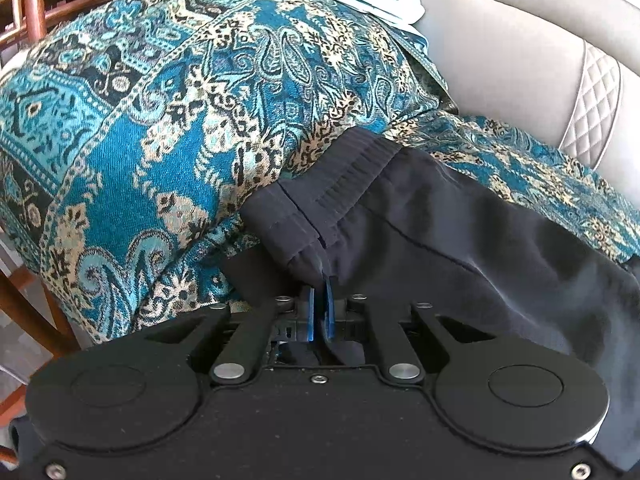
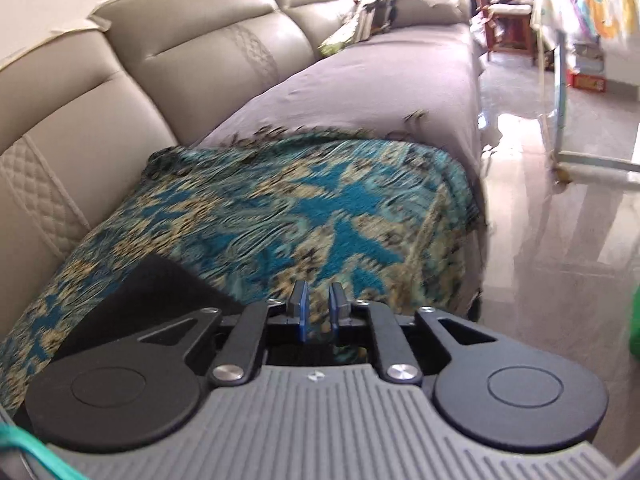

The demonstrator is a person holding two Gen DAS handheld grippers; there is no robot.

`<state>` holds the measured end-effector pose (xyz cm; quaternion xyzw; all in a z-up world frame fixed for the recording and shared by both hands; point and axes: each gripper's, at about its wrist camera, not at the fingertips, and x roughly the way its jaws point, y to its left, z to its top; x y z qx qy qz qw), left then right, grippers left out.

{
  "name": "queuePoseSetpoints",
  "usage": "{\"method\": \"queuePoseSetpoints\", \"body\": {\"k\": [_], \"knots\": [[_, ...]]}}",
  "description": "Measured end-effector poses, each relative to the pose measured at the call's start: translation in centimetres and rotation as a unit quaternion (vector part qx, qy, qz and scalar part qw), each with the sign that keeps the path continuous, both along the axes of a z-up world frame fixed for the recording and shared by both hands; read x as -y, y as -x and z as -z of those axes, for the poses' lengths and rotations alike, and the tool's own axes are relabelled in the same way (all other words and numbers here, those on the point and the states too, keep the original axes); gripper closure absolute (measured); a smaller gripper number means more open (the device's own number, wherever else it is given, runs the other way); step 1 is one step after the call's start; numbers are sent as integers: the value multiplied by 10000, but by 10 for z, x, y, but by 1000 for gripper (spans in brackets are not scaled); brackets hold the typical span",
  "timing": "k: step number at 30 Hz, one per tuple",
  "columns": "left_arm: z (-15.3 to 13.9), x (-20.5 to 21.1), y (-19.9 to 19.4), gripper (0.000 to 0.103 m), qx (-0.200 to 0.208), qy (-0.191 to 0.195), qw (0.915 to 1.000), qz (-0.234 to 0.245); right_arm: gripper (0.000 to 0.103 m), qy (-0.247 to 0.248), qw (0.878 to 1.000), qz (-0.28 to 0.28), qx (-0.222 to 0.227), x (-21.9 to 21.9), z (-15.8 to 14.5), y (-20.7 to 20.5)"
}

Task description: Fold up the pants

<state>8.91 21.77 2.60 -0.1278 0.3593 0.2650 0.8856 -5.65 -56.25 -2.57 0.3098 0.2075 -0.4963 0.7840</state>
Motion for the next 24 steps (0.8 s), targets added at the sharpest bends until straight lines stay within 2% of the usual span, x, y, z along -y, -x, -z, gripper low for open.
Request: {"method": "queuePoseSetpoints", "body": {"k": [2,3,4,5,8,11,15,17,18,19,22,24], "knots": [[-3,3,1,85,-32,-106,9999,70,49,222,9990,210,-311,0,-4,1],[-6,5,3,78,-19,-180,9998,85,44,337,9984,253,-372,-2,-7,2],[-8,7,6,60,11,-246,9997,92,40,452,9983,221,-299,-5,-11,5],[-12,9,9,52,67,-312,9994,98,36,561,9982,129,-158,-8,-16,7],[-24,19,19,51,296,-499,9980,247,21,909,9948,-365,264,-24,-34,6],[-37,36,25,47,515,-652,9952,512,13,1176,9875,-903,543,-47,-48,-11],[-45,74,33,47,775,-738,9873,1171,10,1302,9707,-1871,766,-91,-62,-52],[-43,97,36,47,832,-661,9816,1588,10,1268,9597,-2352,868,-118,-65,-78],[-41,107,37,47,883,-592,9781,1791,10,1166,9519,-2664,963,-133,-65,-92],[-39,118,40,47,966,-488,9738,2002,16,1016,9395,-3098,1048,-147,-65,-105],[-30,149,42,46,1068,-215,9638,2434,30,868,8888,-4380,1030,-200,-63,-147],[-24,171,43,44,1133,-211,9583,2614,33,958,8570,-4990,860,-242,-61,-168]]}}
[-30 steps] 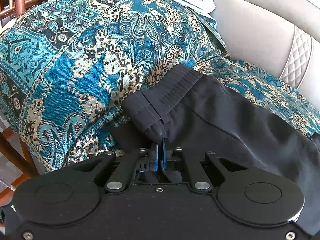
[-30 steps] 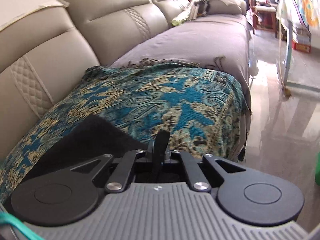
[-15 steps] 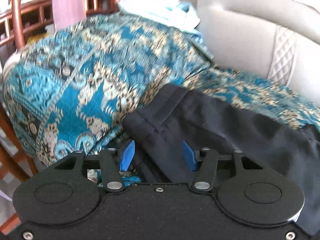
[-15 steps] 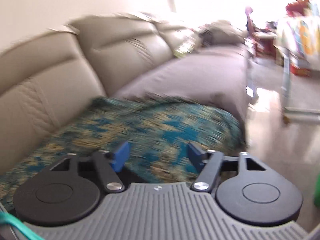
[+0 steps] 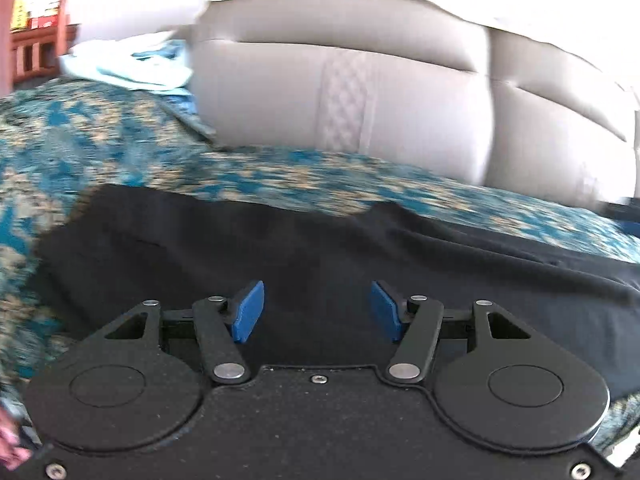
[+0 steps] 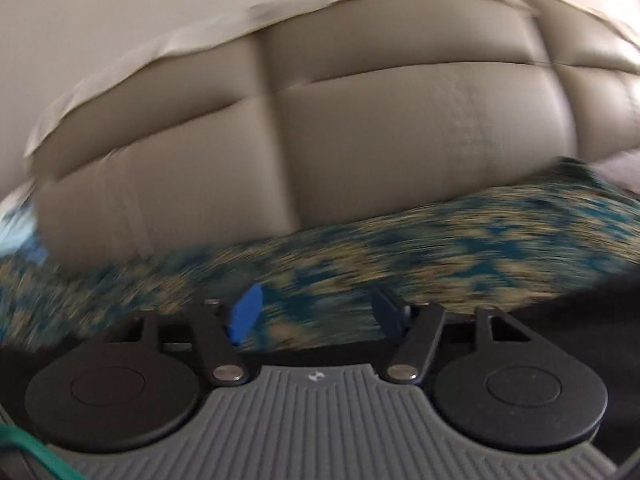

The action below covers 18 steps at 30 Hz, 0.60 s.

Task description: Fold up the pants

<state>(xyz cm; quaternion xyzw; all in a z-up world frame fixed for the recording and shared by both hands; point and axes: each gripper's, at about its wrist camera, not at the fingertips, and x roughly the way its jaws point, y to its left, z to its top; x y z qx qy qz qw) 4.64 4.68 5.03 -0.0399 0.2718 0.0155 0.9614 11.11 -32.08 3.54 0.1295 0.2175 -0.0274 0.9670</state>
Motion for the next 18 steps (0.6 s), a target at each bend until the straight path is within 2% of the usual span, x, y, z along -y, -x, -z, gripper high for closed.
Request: {"method": "queuePoseSetpoints", "body": {"k": [3,6,11,15,17,18], "knots": [[11,30,-2,44,-14,-337,9993,135,33,228,9960,-858,-126,-54,5,-20],[25,47,-2,44,-151,-615,9978,182,32,556,9863,-1526,-275,-98,11,-34],[48,50,0,43,-580,-677,9960,72,30,946,9738,-2025,-429,-148,22,-44],[54,46,6,41,-524,-783,9955,90,30,1051,9657,-2300,-595,-169,29,-55],[55,45,7,40,-516,-782,9956,96,30,1213,9544,-2612,-792,-181,34,-62],[56,45,7,40,-503,-776,9957,98,30,1396,9512,-2663,-694,-186,37,-64]]}}
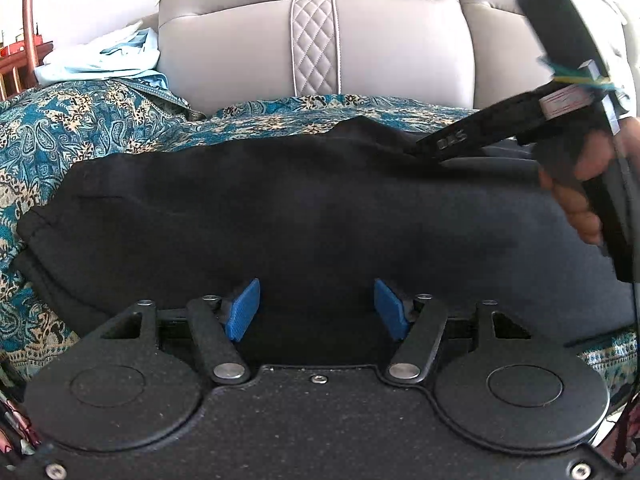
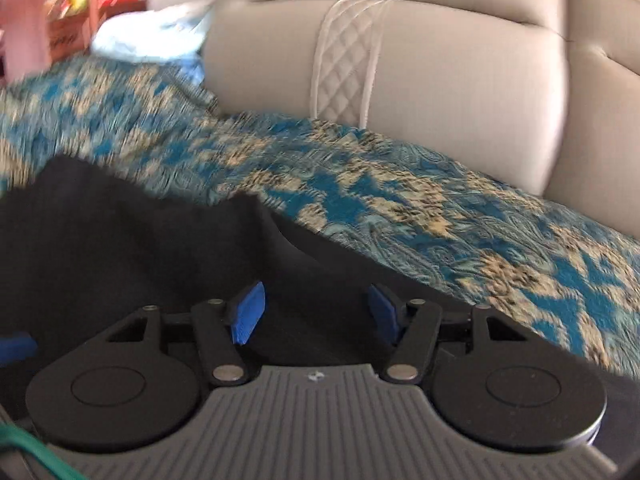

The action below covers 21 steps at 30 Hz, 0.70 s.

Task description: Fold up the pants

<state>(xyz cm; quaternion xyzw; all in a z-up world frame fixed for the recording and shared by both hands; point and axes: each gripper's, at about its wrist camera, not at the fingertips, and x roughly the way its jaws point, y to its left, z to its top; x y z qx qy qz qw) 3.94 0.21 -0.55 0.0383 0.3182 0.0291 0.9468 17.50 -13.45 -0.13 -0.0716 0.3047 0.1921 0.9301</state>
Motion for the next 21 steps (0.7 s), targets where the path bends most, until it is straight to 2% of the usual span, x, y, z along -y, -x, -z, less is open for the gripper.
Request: {"method": "queuePoseSetpoints", "body": {"k": [2,4,5,9,12,14,16,21], "knots": [[1,0,1,40,21,2,10000,14,27,193,9996,-108,158,-6,2,-6],[1,0,1,39,36,-11,10000,20,18,181,9997,25,191,-2,3,-16],[1,0,1,39,41,-15,10000,19,17,143,9995,143,242,2,5,-22],[2,0,4,38,38,9,10000,-16,18,358,9883,1413,439,20,10,-45],[2,-1,6,37,19,58,10000,-68,22,-60,9771,2081,434,40,3,-49],[2,-1,9,36,10,95,9999,-98,22,-454,9764,2048,513,50,-6,-40],[2,-1,12,36,5,95,9999,-99,22,-763,9798,1771,537,50,-13,-28],[2,-1,17,36,-47,74,9999,-59,22,-830,9932,754,300,18,-21,-8]]}}
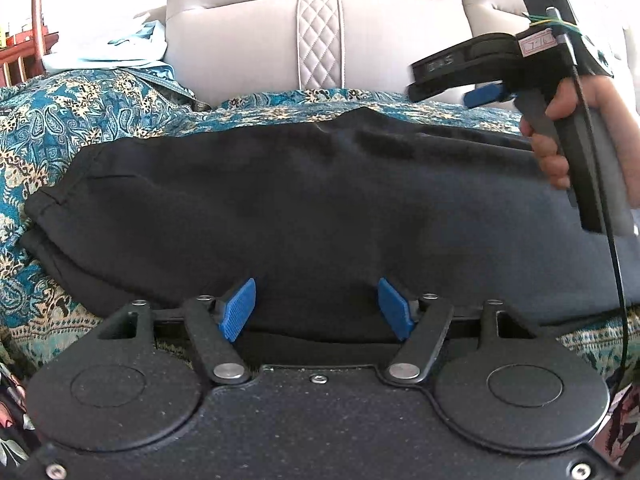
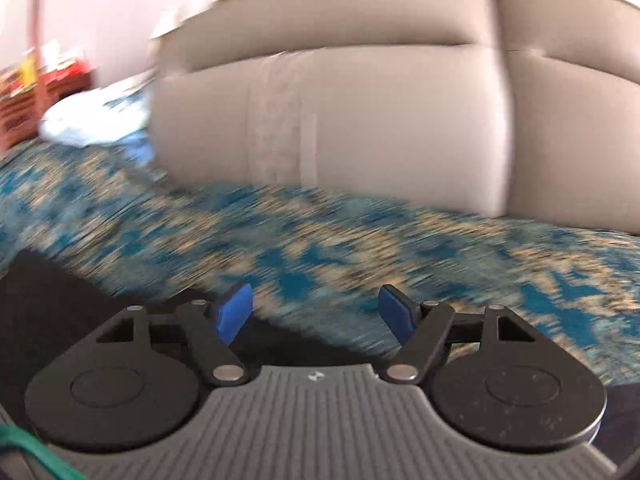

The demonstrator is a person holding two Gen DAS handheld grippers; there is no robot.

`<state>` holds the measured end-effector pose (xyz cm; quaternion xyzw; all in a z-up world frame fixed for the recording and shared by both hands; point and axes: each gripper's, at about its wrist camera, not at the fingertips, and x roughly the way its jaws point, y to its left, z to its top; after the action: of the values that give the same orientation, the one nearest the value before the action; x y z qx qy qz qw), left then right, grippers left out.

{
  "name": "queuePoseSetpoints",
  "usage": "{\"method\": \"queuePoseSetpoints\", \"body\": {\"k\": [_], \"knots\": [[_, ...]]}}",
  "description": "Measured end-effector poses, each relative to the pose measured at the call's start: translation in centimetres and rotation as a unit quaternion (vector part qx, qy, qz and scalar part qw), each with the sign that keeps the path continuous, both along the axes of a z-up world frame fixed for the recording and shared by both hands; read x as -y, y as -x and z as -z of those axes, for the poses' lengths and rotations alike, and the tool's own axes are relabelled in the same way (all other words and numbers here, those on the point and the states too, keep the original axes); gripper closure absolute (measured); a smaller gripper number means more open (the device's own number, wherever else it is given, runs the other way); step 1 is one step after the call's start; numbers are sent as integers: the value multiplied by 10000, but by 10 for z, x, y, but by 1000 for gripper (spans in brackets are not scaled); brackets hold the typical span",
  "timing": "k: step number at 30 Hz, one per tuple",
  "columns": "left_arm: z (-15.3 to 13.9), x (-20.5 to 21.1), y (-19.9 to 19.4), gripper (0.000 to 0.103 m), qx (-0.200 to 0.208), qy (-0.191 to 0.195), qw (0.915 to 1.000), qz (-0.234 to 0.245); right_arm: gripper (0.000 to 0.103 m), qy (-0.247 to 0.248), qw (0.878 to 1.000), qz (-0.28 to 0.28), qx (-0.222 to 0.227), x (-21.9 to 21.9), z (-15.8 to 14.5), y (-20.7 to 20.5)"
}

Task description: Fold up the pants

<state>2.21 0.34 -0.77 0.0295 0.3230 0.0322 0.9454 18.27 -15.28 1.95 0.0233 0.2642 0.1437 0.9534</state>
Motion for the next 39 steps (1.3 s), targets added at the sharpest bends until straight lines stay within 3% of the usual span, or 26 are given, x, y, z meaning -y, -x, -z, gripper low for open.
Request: {"method": "queuePoseSetpoints", "body": {"k": [5,8,10,12,15,17,19,21,24,26,29,33,37,39], "knots": [[1,1,4,36,-12,-56,10000,40,24,380,9938,-930,-477,-41,15,20],[1,1,6,36,-9,-61,10000,27,20,1107,9884,-1041,-64,-60,21,27],[1,2,6,36,-17,-59,10000,12,15,995,9913,-857,-49,-54,24,15],[1,2,5,36,-45,-52,10000,-4,14,718,9971,-218,-107,-39,26,0],[-2,0,8,36,-126,-37,9999,-26,19,833,9931,823,94,-26,28,-6],[-8,-8,9,39,-223,159,9995,-178,20,443,9948,893,223,-17,23,4],[-16,-26,11,42,-176,463,9980,-395,20,176,9979,550,287,-16,16,17],[-25,-48,11,42,-51,678,9952,-700,20,225,9993,141,260,-23,12,29],[-38,-81,4,42,163,654,9910,-1160,22,415,9968,-676,100,-47,16,53],[-45,-102,-3,42,294,520,9871,-1488,26,614,9915,-1145,42,-64,23,74],[-49,-134,-15,42,391,508,9806,-1850,25,1133,9778,-1712,429,-83,31,116],[-39,-171,-34,42,194,678,9692,-2360,25,1003,9648,-2413,303,-85,33,153],[-26,-189,-43,44,90,680,9602,-2708,24,994,9593,-2623,314,-81,35,179],[-22,-194,-47,64,111,673,9563,-2843,19,886,9593,-2671,242,-78,33,184]]}}
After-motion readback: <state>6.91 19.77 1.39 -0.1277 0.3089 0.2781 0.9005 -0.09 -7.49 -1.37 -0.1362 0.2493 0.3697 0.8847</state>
